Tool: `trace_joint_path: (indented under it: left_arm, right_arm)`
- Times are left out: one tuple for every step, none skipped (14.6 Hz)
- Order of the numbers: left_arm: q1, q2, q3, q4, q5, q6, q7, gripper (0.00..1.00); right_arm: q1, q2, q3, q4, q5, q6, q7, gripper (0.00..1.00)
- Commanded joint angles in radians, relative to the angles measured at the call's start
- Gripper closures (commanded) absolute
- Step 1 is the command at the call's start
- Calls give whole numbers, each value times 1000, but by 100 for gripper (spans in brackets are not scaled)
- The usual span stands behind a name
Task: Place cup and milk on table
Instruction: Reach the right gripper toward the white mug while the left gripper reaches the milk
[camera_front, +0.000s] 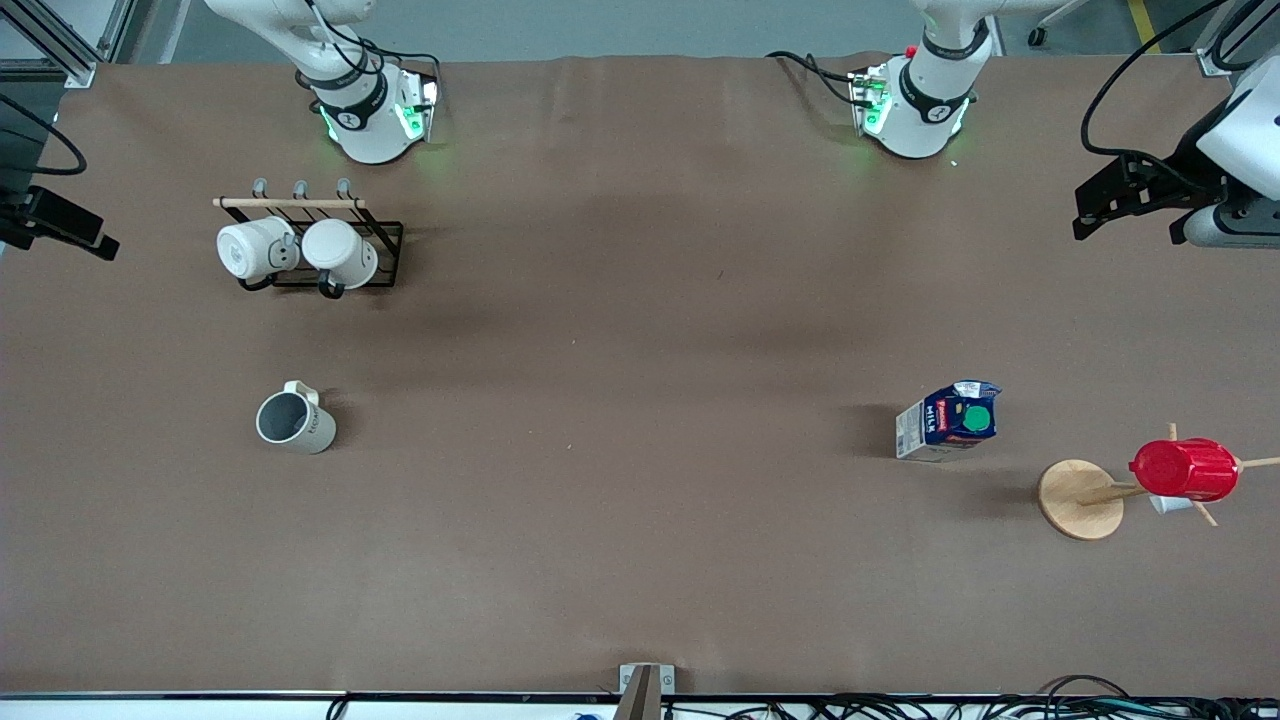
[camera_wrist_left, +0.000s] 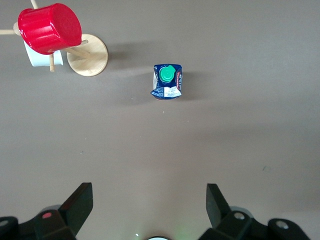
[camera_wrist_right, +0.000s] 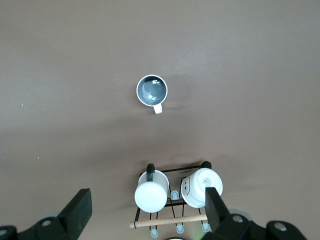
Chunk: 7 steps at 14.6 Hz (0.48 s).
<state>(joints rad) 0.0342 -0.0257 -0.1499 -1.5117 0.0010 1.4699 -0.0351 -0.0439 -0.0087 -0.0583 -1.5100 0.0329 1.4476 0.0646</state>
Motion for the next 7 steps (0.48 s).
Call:
trace_joint_path:
  left_arm:
    - [3,4,-2,16,16,0,15,0]
    - [6,4,-2,16,16,0,18,0]
    - [10,9,0,16,17,1,15,0]
    - [10,24,0,18,19,1,15,0]
    - [15,47,0,30,30,3,18,0]
    - [35,78,0,34,36,10,21,0]
    - [59,101,-2,27,27,35,21,0]
  right_arm:
    - [-5,-16,0,-12,16,-6,3,0]
    - [-5,-16,0,-12,16,-6,1,0]
    - [-5,-16,0,-12,15,-6,0,0]
    - [-5,-16,0,-12,15,-6,0,0]
    - [-5,-14,0,-12,15,-6,0,0]
    - [-5,-13,0,-10,13,-6,-3,0]
    - [-7,-5,0,-10,6,-3,-5,0]
